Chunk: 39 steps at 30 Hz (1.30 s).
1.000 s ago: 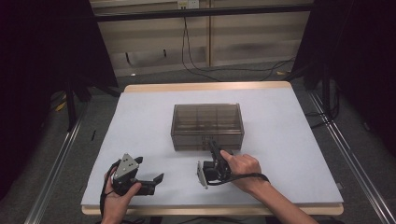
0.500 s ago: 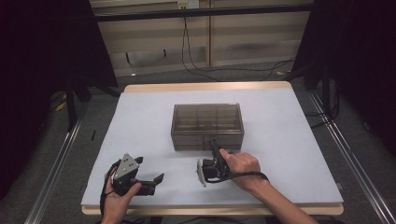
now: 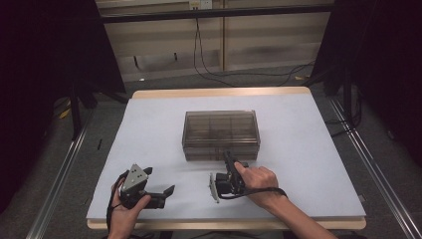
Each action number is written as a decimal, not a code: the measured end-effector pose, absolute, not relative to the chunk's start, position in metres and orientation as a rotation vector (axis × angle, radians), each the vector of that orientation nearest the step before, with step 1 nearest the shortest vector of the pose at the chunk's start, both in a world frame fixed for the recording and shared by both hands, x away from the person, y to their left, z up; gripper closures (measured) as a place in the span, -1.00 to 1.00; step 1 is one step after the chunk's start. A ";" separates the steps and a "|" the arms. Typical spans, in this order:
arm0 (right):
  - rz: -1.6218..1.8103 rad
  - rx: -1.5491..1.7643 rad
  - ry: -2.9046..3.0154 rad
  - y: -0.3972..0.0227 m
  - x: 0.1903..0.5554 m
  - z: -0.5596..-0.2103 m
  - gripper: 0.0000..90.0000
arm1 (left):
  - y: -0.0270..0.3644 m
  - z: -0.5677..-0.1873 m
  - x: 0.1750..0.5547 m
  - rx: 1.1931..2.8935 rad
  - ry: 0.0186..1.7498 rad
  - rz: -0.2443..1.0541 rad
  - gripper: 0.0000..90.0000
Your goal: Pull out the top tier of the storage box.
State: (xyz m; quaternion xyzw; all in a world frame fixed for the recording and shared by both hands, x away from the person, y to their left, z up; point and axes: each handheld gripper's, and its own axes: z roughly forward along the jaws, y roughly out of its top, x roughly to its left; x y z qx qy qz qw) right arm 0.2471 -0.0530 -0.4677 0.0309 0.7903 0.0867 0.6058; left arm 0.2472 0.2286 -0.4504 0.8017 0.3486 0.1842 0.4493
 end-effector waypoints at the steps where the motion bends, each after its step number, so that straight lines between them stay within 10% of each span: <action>1: 0.199 0.053 1.821 -0.053 0.247 -0.467 0.81 | 0.229 -0.450 0.247 1.983 0.860 0.455 -0.93; 39: 0.198 0.122 1.794 -0.050 0.260 -0.473 0.81 | 0.228 -0.451 0.247 1.981 0.861 0.455 -0.93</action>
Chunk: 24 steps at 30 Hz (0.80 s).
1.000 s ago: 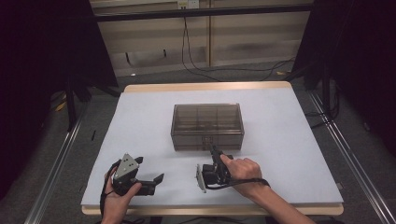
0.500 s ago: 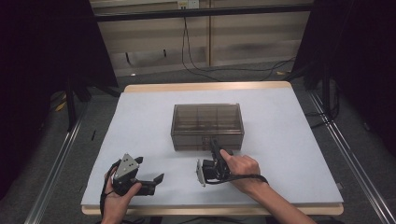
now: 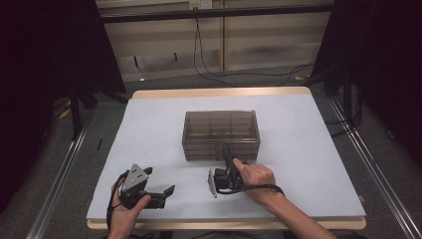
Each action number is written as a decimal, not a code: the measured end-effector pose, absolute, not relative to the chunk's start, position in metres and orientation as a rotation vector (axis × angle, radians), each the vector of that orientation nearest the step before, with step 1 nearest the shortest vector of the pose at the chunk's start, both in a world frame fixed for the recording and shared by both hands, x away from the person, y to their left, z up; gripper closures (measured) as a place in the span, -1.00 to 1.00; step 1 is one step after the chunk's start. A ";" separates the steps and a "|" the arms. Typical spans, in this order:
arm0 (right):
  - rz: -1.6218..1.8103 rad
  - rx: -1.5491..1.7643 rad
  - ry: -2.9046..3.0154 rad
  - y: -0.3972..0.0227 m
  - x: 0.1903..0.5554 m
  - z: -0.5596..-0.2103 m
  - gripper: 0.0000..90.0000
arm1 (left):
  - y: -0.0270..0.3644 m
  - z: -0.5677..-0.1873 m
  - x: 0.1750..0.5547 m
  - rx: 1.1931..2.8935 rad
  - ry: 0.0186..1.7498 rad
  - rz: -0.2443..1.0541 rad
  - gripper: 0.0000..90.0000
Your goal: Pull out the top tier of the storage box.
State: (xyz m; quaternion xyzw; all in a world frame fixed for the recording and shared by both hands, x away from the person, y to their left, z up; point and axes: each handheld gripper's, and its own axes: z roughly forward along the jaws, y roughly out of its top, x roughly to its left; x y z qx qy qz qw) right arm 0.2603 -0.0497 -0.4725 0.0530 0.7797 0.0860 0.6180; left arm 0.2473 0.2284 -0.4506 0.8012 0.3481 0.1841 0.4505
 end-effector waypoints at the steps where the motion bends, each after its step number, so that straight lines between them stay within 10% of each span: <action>1: 0.202 0.122 1.796 -0.050 0.260 -0.472 0.81 | 0.229 -0.450 0.247 1.985 0.862 0.456 -0.93; 24: 0.220 0.124 1.821 -0.050 0.241 -0.468 0.80 | 0.228 -0.451 0.247 1.982 0.862 0.454 -0.93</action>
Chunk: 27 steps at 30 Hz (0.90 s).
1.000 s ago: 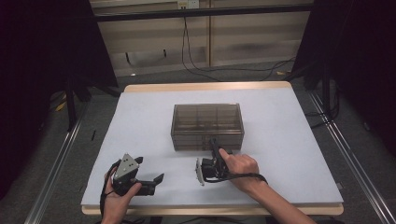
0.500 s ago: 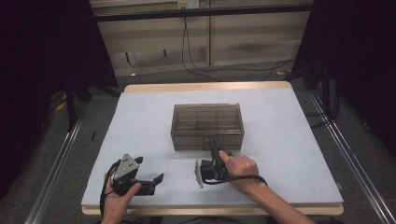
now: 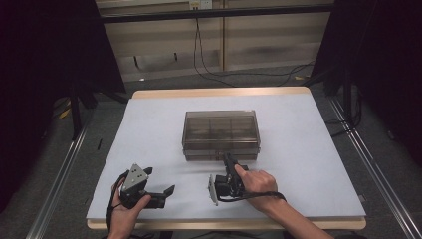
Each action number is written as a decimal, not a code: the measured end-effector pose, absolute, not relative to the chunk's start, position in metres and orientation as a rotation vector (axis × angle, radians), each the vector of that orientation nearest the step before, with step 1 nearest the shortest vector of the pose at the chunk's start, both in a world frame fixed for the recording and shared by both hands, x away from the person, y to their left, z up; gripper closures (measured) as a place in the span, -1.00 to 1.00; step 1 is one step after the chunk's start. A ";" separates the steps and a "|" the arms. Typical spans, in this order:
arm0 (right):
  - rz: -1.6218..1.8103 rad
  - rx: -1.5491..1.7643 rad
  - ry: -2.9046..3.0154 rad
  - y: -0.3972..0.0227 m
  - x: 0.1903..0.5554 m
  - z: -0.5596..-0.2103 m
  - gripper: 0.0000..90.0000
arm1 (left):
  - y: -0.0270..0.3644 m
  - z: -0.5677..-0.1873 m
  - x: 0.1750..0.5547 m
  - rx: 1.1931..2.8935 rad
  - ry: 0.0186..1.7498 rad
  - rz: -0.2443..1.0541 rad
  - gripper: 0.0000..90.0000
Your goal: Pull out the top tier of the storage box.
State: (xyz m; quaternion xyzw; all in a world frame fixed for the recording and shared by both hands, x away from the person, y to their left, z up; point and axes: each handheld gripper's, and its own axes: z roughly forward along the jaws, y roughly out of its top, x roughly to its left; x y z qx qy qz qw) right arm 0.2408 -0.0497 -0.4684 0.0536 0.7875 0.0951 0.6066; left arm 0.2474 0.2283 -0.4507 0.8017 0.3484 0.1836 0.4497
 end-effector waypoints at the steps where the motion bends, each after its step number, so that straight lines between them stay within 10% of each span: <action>1: 0.220 0.124 1.821 -0.050 0.241 -0.468 0.80 | 0.228 -0.451 0.247 1.983 0.861 0.455 -0.93; 27: 0.858 0.430 2.151 -0.094 0.253 -0.422 0.42 | 0.229 -0.451 0.247 1.980 0.864 0.452 -0.93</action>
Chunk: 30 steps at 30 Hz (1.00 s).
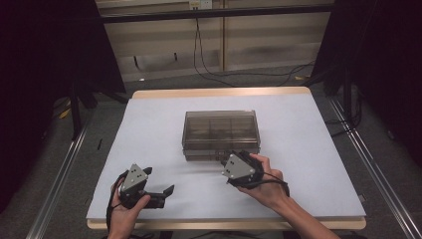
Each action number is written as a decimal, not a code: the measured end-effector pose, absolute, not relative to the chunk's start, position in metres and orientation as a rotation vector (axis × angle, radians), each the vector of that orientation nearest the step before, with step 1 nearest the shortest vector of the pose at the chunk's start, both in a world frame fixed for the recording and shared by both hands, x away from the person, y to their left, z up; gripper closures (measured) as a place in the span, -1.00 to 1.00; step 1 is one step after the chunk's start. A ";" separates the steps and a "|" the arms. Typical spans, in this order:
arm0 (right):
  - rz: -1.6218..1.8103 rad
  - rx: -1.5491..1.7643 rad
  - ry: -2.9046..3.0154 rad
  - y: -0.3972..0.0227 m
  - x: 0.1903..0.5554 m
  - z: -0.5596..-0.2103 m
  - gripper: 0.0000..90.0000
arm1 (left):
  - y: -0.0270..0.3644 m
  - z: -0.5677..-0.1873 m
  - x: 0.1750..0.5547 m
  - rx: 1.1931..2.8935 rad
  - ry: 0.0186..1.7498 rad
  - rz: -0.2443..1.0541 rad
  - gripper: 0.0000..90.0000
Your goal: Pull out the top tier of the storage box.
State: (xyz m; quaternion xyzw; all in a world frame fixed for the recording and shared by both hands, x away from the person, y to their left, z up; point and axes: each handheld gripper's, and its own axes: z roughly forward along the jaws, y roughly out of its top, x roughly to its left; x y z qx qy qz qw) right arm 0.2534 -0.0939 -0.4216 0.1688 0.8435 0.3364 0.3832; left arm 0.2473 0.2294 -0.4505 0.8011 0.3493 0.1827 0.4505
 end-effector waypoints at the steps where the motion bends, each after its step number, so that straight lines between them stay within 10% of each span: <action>1: 0.893 0.440 2.174 -0.098 0.255 -0.420 0.42 | 0.229 -0.451 0.247 1.980 0.864 0.452 -0.93; 30: 1.208 0.543 2.498 -0.164 0.300 -0.373 0.41 | 0.229 -0.451 0.248 1.980 0.865 0.454 -0.93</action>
